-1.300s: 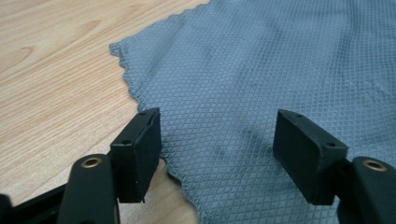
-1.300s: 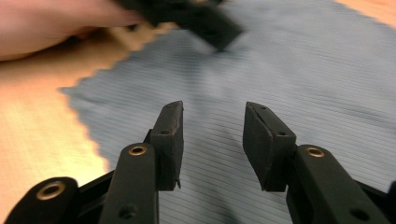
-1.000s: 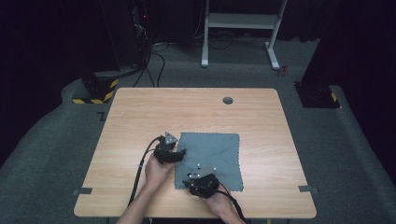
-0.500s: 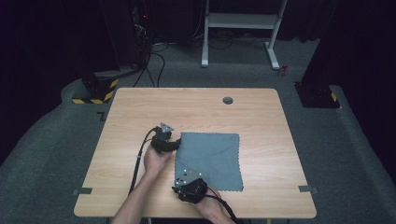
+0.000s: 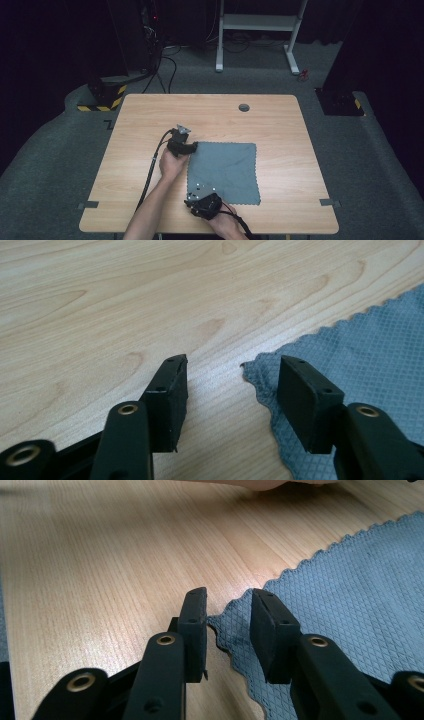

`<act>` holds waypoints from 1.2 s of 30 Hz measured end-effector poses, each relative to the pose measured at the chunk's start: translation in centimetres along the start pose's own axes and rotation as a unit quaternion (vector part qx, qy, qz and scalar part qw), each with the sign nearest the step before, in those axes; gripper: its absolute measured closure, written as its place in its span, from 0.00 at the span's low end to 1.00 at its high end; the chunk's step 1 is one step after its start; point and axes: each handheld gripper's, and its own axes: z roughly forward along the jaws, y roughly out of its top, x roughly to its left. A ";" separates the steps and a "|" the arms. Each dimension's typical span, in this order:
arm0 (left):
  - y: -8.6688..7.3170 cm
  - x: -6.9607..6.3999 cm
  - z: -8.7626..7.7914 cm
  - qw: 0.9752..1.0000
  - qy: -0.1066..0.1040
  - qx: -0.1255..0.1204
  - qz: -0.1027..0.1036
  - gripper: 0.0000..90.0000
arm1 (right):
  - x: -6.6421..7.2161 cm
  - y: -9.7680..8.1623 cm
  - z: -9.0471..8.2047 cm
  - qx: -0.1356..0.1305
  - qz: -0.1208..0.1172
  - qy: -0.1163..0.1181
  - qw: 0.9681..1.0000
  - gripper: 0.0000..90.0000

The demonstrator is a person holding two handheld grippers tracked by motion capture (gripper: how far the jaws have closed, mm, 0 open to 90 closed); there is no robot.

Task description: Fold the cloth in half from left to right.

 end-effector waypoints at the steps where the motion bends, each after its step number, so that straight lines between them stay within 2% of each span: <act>1: 0.2 0.0 0.0 1.000 0.000 0.004 0.002 0.54 | 0.0 0.0 0.0 -0.001 0.001 0.000 1.000 0.77; 3: 0.4 -0.2 0.1 1.000 -0.002 0.008 0.007 0.59 | 0.1 0.0 0.0 0.001 0.001 -0.003 1.000 0.78; 6: 0.7 -0.6 0.2 1.000 -0.011 0.012 0.024 0.71 | 0.2 0.0 0.0 0.002 0.003 -0.007 1.000 0.79; 12: 0.7 -0.7 0.2 0.999 -0.026 0.011 0.027 0.82 | 0.2 -0.1 0.0 -0.003 0.006 -0.013 1.000 0.84; 18: 0.8 -0.7 0.3 0.999 -0.042 0.012 0.019 0.97 | 0.2 0.0 0.0 0.000 0.002 -0.029 1.000 0.95; 22: 0.8 -0.3 0.4 0.998 -0.057 0.011 -0.005 0.99 | 0.2 0.0 0.0 0.001 0.002 -0.036 0.999 0.99; 26: 0.8 0.6 0.3 0.997 -0.069 0.014 -0.022 1.00 | 0.2 -0.1 -0.1 0.000 -0.009 -0.037 0.999 1.00; 31: 1.3 0.9 -0.5 0.996 -0.080 0.000 -0.029 1.00 | -0.4 -0.5 -1.2 -0.006 0.002 -0.036 0.999 1.00; 34: 1.6 1.1 -0.7 0.996 -0.080 0.006 -0.027 1.00 | -0.8 -0.4 -1.9 -0.014 0.011 -0.031 0.999 1.00; 36: 1.8 1.2 -0.9 0.996 -0.082 0.007 -0.026 1.00 | -0.7 -0.1 -2.0 -0.017 0.007 -0.031 0.999 1.00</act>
